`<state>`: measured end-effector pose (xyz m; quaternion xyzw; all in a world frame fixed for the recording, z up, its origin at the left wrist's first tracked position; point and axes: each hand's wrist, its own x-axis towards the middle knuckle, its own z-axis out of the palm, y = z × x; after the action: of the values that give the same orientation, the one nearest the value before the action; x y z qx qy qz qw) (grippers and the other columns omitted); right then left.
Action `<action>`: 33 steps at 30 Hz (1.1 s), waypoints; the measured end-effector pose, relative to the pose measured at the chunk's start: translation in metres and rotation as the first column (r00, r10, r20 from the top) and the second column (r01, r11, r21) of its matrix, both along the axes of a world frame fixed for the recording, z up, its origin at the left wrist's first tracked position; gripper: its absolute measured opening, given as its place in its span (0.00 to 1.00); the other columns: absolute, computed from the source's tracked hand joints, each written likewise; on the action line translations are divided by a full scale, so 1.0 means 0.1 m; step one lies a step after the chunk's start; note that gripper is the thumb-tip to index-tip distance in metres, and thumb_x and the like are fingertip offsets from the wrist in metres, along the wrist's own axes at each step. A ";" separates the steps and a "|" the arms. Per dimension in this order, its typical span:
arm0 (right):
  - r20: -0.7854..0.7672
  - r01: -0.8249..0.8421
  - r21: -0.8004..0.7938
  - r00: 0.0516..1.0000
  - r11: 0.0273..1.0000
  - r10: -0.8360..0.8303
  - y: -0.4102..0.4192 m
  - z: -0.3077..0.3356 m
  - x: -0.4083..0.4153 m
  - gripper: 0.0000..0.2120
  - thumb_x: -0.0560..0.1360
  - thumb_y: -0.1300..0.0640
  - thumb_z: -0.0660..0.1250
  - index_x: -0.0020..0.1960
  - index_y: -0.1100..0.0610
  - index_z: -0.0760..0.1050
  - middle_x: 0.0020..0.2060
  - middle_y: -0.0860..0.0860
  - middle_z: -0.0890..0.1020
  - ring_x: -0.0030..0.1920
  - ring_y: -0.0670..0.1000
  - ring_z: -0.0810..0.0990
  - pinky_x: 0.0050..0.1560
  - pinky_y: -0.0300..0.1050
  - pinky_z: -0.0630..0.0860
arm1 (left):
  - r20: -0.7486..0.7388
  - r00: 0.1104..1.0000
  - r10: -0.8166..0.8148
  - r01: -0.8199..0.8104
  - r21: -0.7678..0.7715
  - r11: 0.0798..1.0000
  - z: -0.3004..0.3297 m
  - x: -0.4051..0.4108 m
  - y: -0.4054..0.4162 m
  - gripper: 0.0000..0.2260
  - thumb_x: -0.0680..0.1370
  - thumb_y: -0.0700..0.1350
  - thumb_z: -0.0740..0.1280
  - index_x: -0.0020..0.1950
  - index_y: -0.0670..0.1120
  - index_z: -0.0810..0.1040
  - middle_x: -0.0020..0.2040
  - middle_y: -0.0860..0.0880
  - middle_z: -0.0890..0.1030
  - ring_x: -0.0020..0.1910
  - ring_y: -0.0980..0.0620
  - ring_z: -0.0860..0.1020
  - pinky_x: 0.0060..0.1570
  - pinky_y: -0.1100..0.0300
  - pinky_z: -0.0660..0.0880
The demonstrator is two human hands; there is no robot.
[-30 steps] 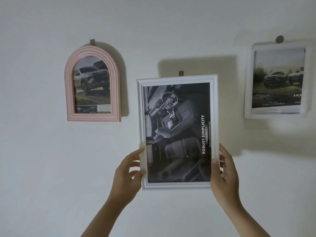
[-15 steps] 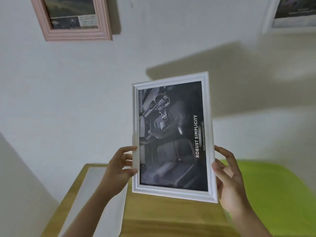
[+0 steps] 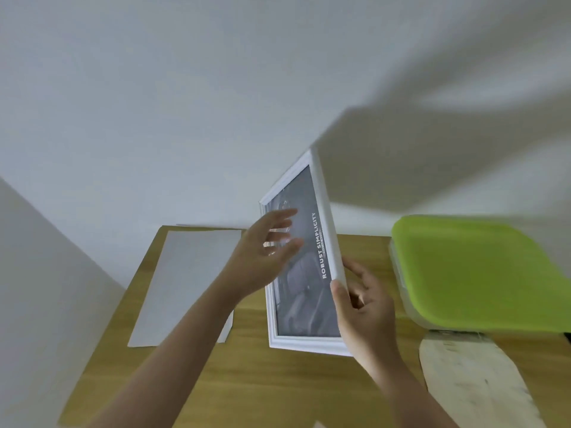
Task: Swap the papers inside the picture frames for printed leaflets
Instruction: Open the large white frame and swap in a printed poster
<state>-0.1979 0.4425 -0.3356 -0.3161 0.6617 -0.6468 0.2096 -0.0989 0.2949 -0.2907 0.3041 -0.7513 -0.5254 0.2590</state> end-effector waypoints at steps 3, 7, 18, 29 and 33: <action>-0.124 0.013 0.048 0.992 0.999 -0.007 -0.02 -0.10 0.19 0.15 0.75 0.64 0.66 0.58 0.50 0.73 0.39 0.41 0.84 0.35 0.36 0.80 0.34 0.31 0.74 | 0.070 0.997 -0.018 0.021 -0.039 0.999 0.11 -0.10 0.12 0.19 0.75 0.51 0.67 0.65 0.62 0.71 0.58 0.55 0.75 0.51 0.61 0.79 0.48 0.69 0.75; -0.381 0.071 0.058 0.924 0.996 -0.044 -0.05 -0.19 0.40 0.15 0.75 0.56 0.65 0.61 0.57 0.74 0.39 0.36 0.78 0.41 0.40 0.80 0.37 0.36 0.77 | 0.141 0.984 0.106 -0.086 -0.142 0.986 0.09 -0.10 0.16 0.19 0.74 0.52 0.69 0.64 0.59 0.72 0.58 0.54 0.73 0.44 0.63 0.78 0.44 0.73 0.72; -0.330 -0.172 0.082 0.925 0.982 0.189 -0.13 -0.33 0.41 0.21 0.74 0.39 0.61 0.63 0.46 0.71 0.54 0.40 0.75 0.56 0.39 0.75 0.55 0.31 0.71 | 0.099 0.910 0.402 -0.389 -0.129 0.912 0.12 0.22 0.02 0.17 0.69 0.39 0.70 0.53 0.56 0.80 0.45 0.59 0.78 0.32 0.56 0.80 0.31 0.75 0.73; 0.271 -0.010 0.327 0.959 0.945 -0.084 0.00 -1.12 -0.21 0.21 0.76 0.53 0.66 0.69 0.48 0.69 0.50 0.52 0.79 0.43 0.46 0.80 0.43 0.41 0.77 | -0.027 0.953 0.302 -0.274 0.346 0.897 -0.45 0.57 -0.26 0.16 0.72 0.31 0.68 0.53 0.48 0.81 0.47 0.40 0.83 0.42 0.45 0.80 0.44 0.51 0.74; 0.242 0.123 0.335 0.947 0.934 -0.211 0.08 -1.30 -0.19 0.21 0.74 0.55 0.69 0.66 0.48 0.72 0.52 0.57 0.78 0.45 0.53 0.80 0.43 0.45 0.77 | 0.041 0.926 0.375 -0.370 0.298 0.880 -0.80 0.53 -0.16 0.13 0.74 0.35 0.68 0.54 0.49 0.80 0.46 0.47 0.83 0.38 0.53 0.82 0.43 0.53 0.78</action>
<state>-0.2172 0.4505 -0.4658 -0.1281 0.7457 -0.5857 0.2906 -0.0459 0.2790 -0.3712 0.4739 -0.5879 -0.5763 0.3125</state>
